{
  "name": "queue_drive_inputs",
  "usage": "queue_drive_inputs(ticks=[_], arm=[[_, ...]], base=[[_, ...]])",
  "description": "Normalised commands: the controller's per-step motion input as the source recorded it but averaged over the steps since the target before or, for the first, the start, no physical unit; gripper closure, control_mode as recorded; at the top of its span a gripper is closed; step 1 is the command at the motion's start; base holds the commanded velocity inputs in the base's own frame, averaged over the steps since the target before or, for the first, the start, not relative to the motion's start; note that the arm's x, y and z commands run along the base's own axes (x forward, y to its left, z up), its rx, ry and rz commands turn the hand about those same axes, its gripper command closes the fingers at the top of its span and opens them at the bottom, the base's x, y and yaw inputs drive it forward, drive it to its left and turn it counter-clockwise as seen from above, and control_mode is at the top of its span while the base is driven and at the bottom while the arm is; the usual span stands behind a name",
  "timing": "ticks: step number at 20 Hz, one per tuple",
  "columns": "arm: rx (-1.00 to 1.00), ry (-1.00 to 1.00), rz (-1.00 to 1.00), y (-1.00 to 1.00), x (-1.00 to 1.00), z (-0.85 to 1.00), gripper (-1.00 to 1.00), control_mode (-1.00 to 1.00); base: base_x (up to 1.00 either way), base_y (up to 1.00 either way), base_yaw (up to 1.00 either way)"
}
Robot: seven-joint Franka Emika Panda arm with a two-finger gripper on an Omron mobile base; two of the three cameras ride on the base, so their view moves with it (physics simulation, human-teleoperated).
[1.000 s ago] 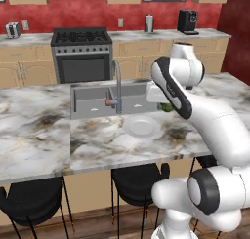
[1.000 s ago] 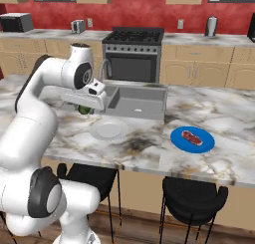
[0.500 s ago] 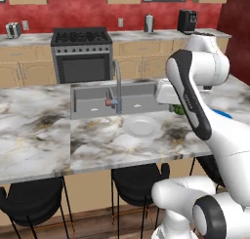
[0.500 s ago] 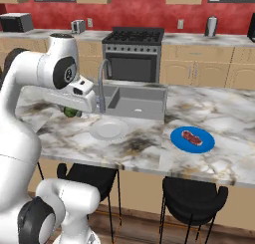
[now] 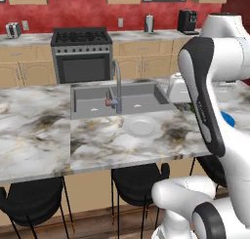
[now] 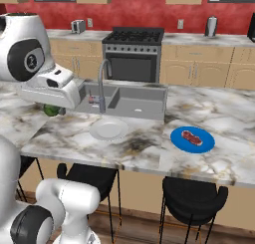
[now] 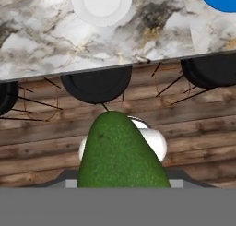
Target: Transport the steak and avocado to the fridge. Place the steak on the rack containing meat and place the avocado on the rack containing the vegetable, ensuring meats and vegetables are on different racks.
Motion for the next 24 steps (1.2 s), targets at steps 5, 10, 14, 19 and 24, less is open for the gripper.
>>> queue_drive_inputs(ticks=[5, 10, 14, 19, 24], arm=[[-0.03, -0.04, 0.00, 0.00, -0.78, 0.59, 1.00, -1.00], [0.00, -0.01, 0.00, 0.00, -0.41, 0.25, 1.00, 1.00], [0.00, 0.00, 0.00, 0.00, 0.00, 0.00, 1.00, 1.00], [0.00, 0.00, 0.00, 0.00, 0.00, 0.00, 1.00, 1.00], [0.00, 0.00, 0.00, 0.00, 0.00, 0.00, 1.00, 1.00]], base=[[0.00, 0.00, 0.00], [-0.09, 0.00, 0.00], [-0.08, 0.05, 0.16], [-0.03, 0.81, 0.29], [0.00, 1.00, 0.25]])
